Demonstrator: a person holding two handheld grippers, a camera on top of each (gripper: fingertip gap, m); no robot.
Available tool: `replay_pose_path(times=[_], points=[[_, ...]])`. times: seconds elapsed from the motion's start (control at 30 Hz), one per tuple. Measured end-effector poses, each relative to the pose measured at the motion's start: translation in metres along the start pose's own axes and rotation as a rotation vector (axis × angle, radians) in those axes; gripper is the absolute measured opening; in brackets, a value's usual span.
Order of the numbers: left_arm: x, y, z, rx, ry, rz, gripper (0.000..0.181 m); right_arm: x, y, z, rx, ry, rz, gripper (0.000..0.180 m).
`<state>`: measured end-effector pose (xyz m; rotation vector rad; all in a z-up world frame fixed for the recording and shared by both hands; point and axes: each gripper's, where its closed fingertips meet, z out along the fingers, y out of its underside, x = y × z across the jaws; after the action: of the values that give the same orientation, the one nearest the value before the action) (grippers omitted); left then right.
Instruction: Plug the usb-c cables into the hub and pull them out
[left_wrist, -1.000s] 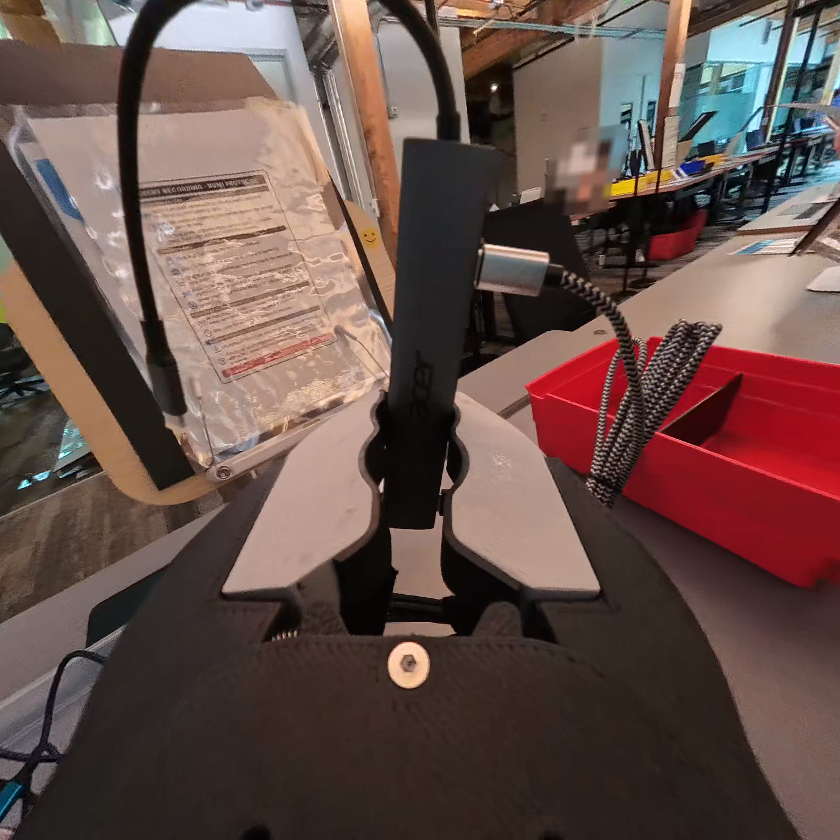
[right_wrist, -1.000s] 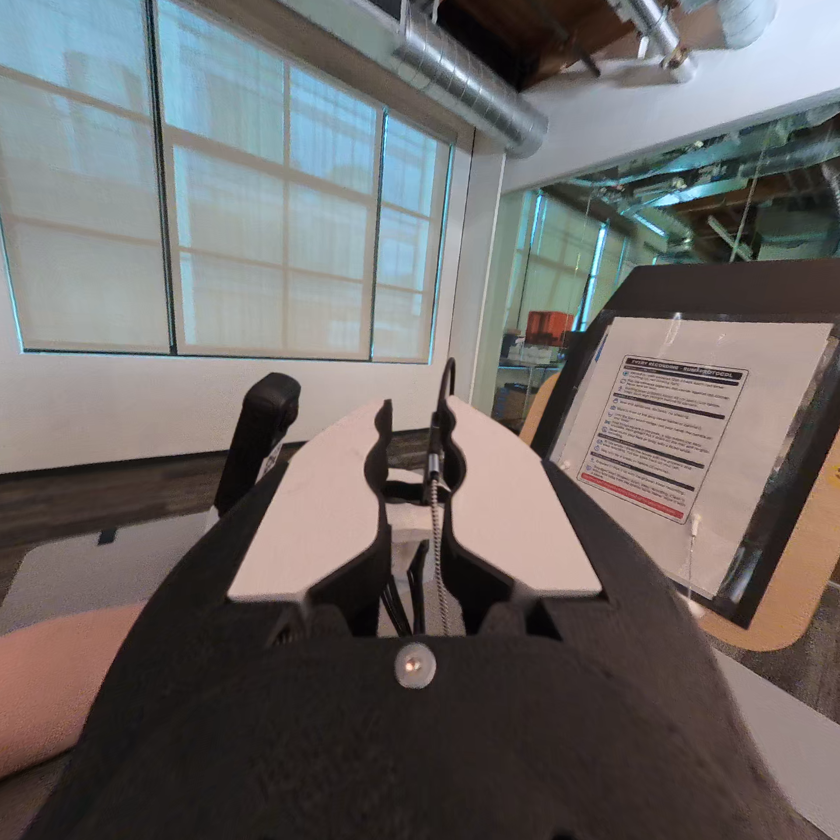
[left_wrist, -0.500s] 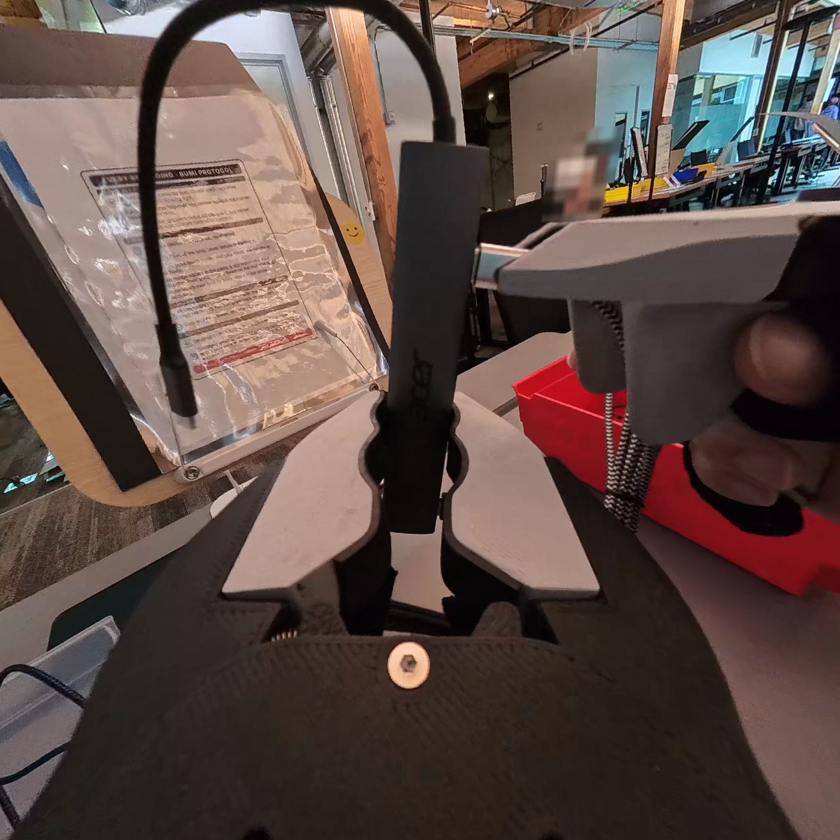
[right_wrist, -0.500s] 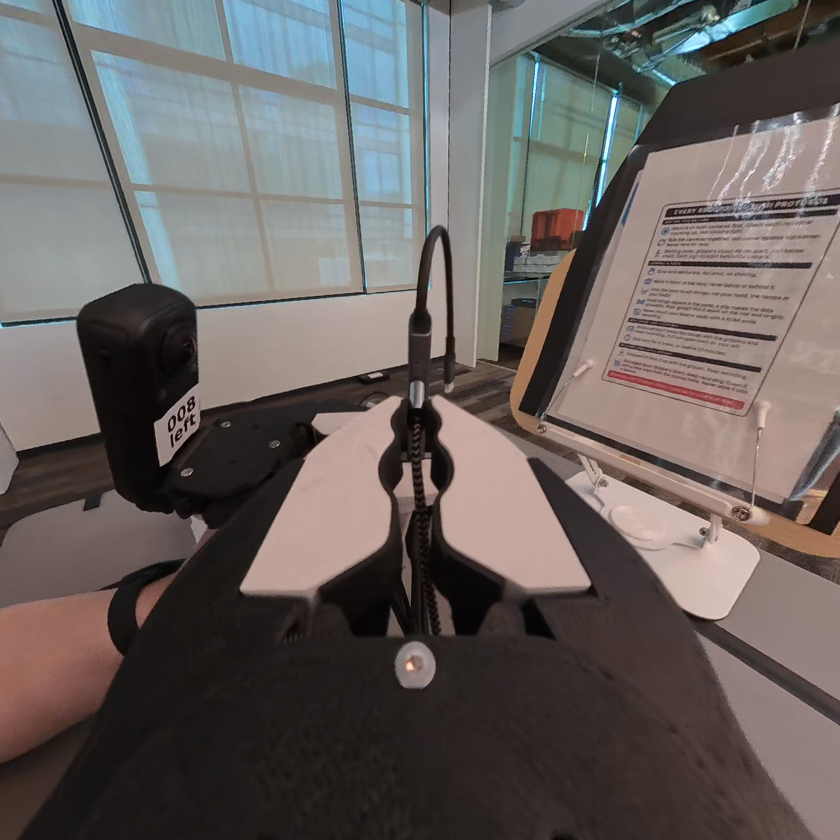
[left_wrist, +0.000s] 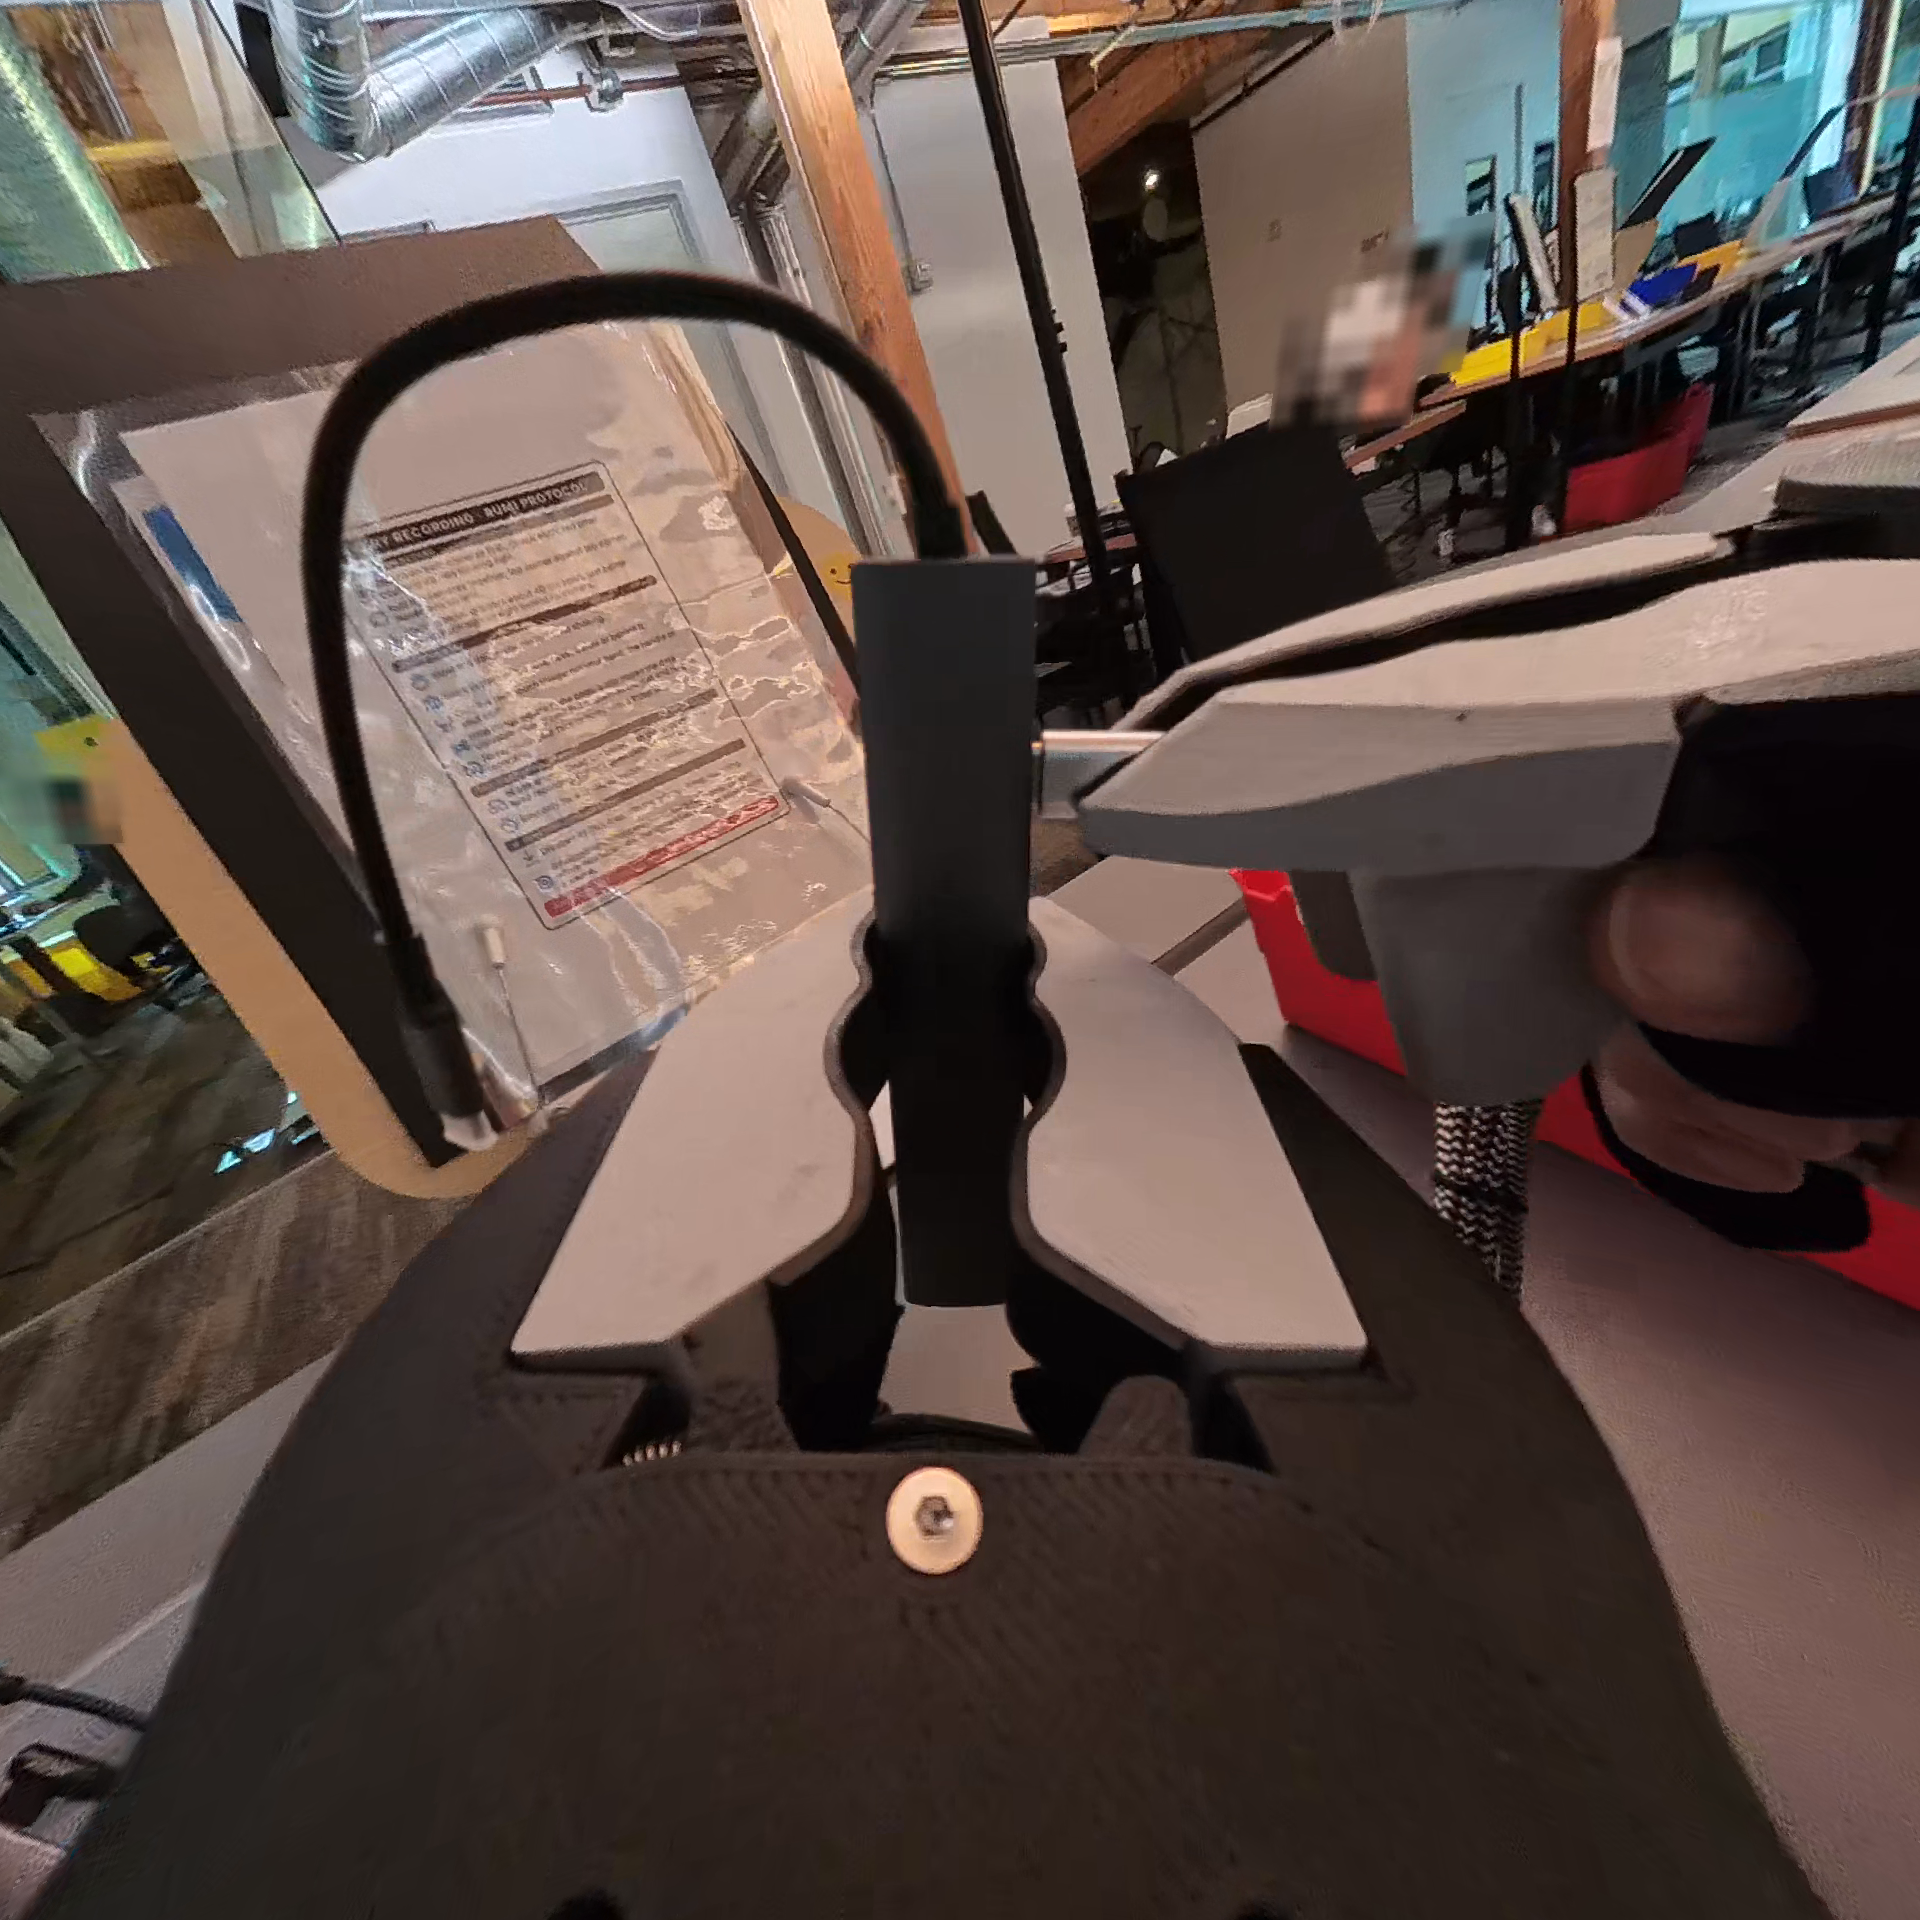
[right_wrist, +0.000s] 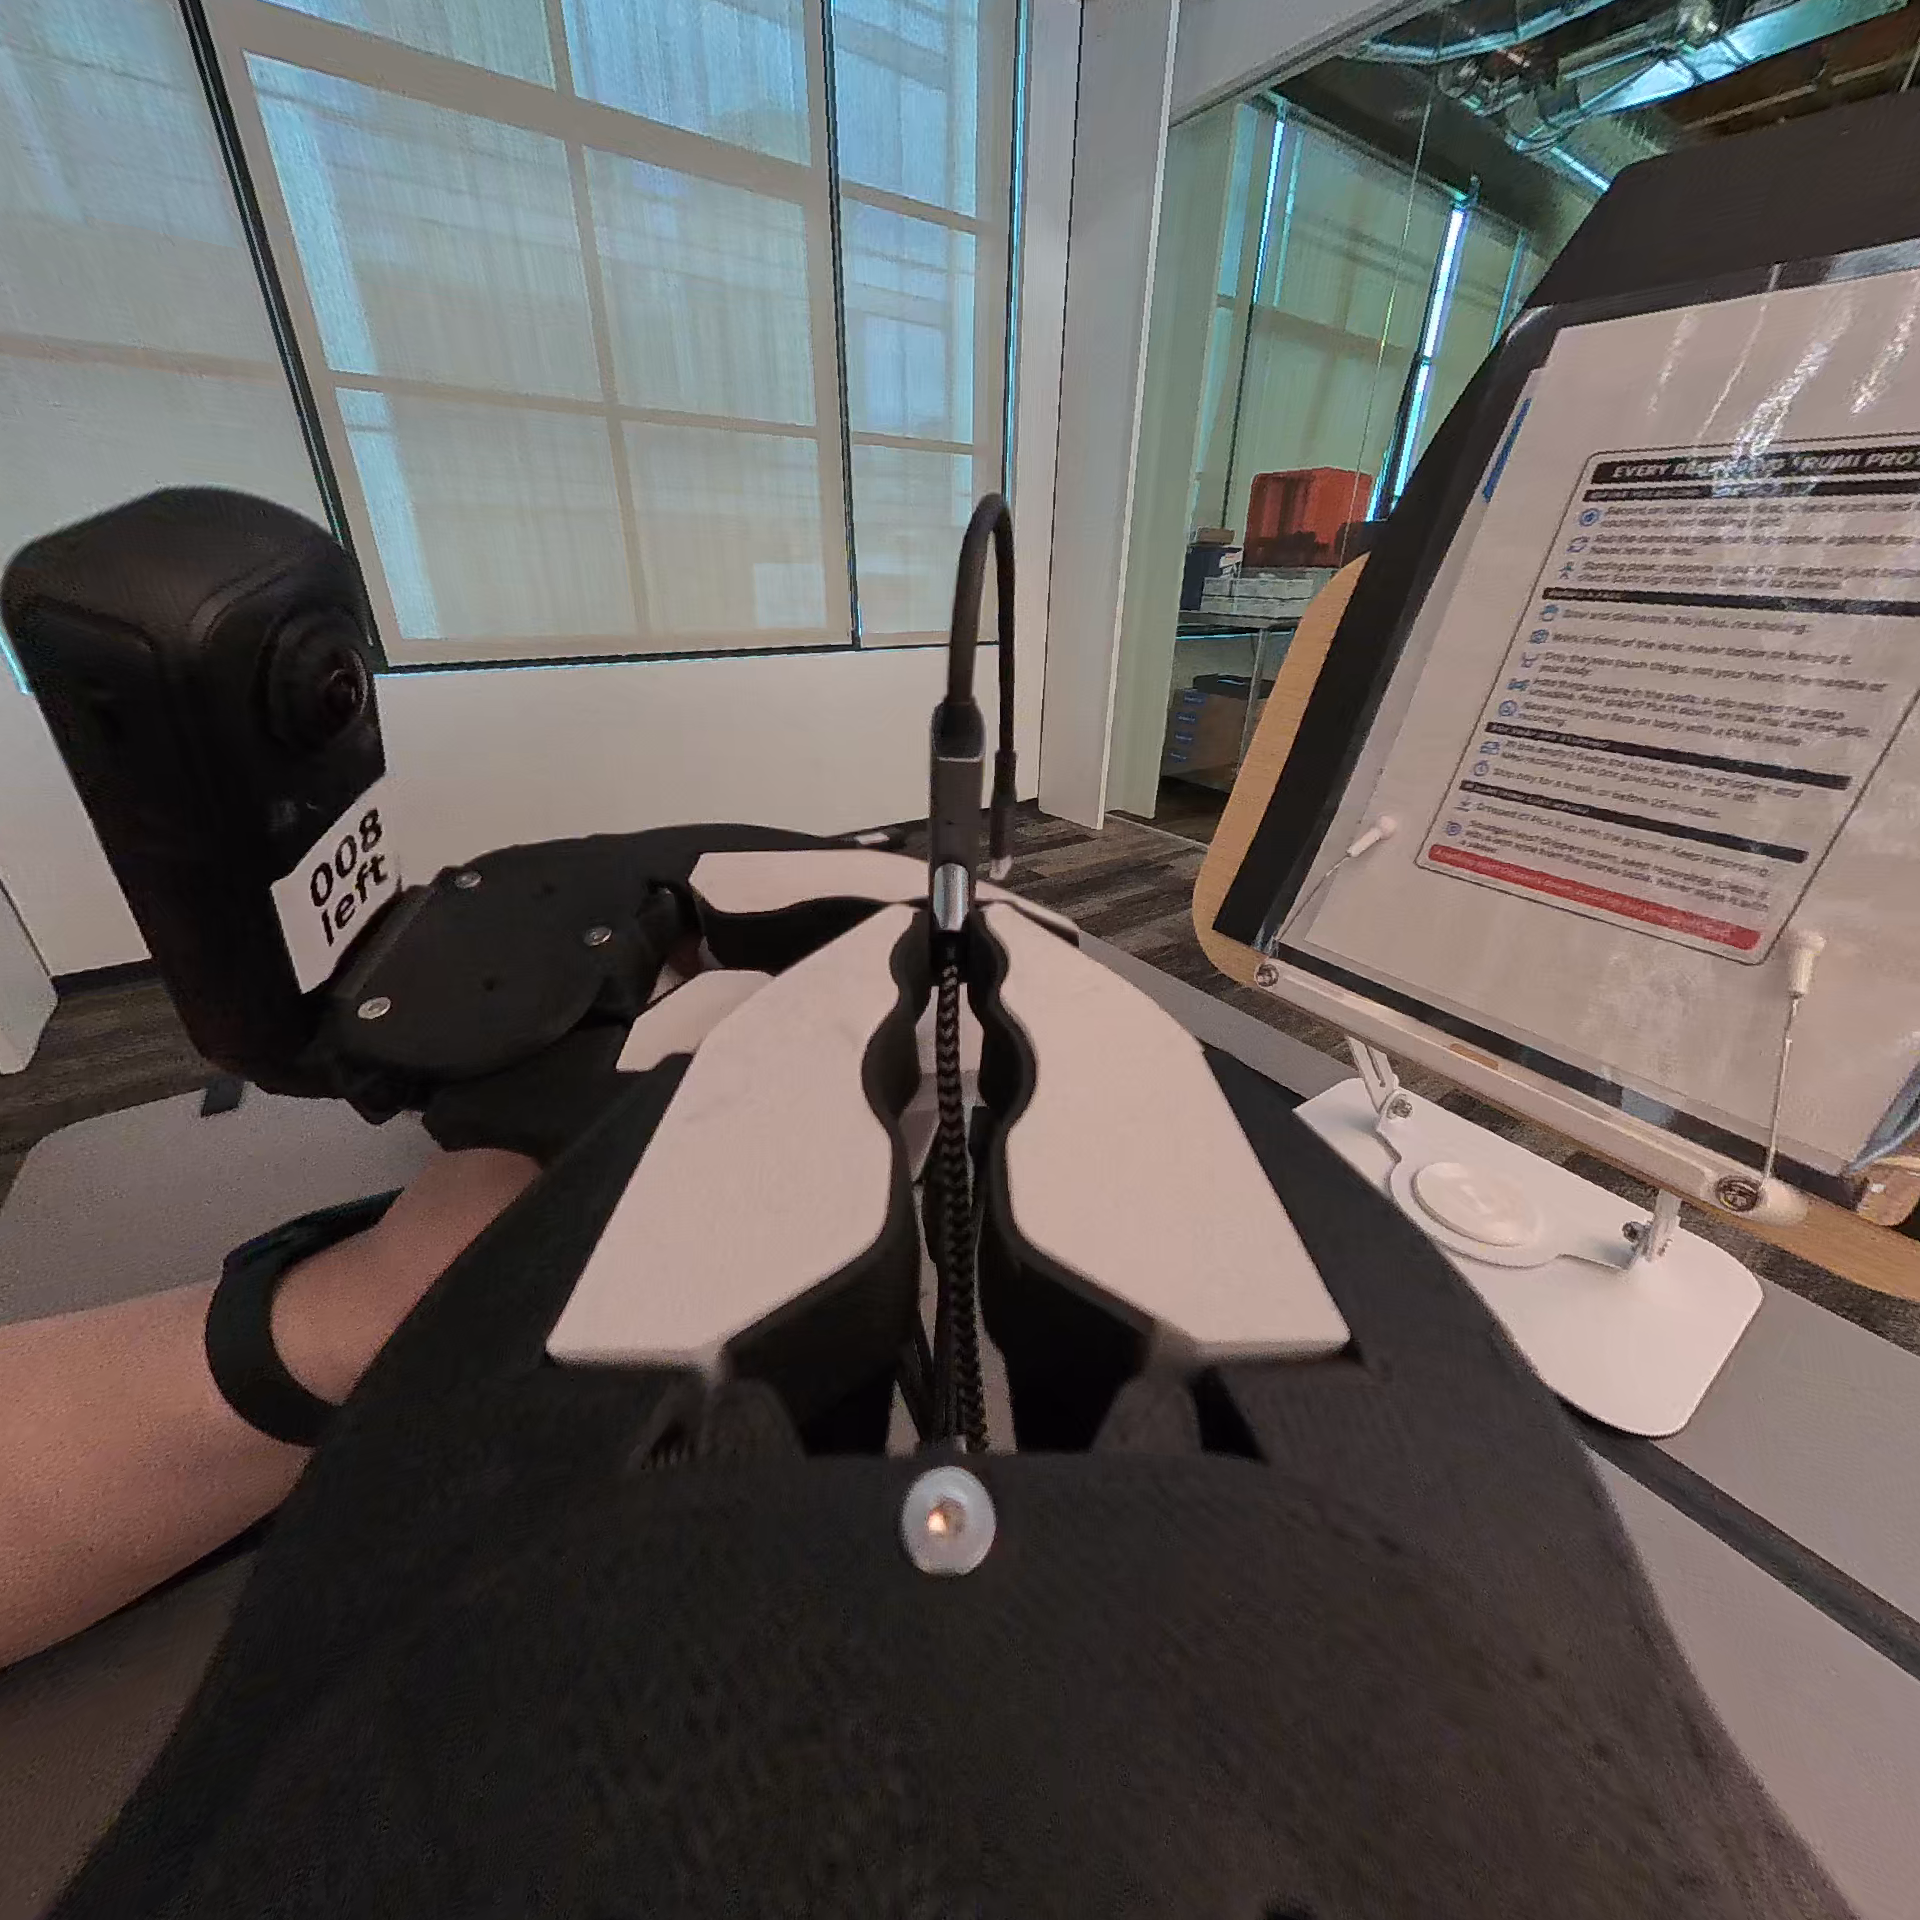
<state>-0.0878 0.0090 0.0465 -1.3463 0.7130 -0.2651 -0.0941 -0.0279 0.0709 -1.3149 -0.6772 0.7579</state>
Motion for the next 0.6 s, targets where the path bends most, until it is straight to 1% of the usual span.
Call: replay_pose_path(times=[0.13,0.33,0.43,0.5,0.6], points=[[-0.0010,0.0010,0.0003,-0.027,0.036,-0.028,0.021,-0.0002,0.0007,0.0010,0.015,0.004,-0.008,0.006],[-0.0016,0.0041,0.0027,-0.007,0.109,-0.166,0.023,-0.0011,0.0040,0.0048,0.047,0.024,-0.034,0.006],[0.0017,0.0043,0.0043,-0.008,0.178,-0.264,0.024,-0.0002,0.0040,0.0049,0.048,0.026,-0.046,0.006],[0.0020,0.0048,0.0046,-0.013,0.188,-0.262,0.024,0.0005,0.0042,0.0048,0.051,0.035,-0.052,0.006],[-0.0015,0.0045,0.0046,-0.023,0.148,-0.191,0.024,0.0015,0.0041,0.0043,0.062,0.051,-0.042,0.006]])
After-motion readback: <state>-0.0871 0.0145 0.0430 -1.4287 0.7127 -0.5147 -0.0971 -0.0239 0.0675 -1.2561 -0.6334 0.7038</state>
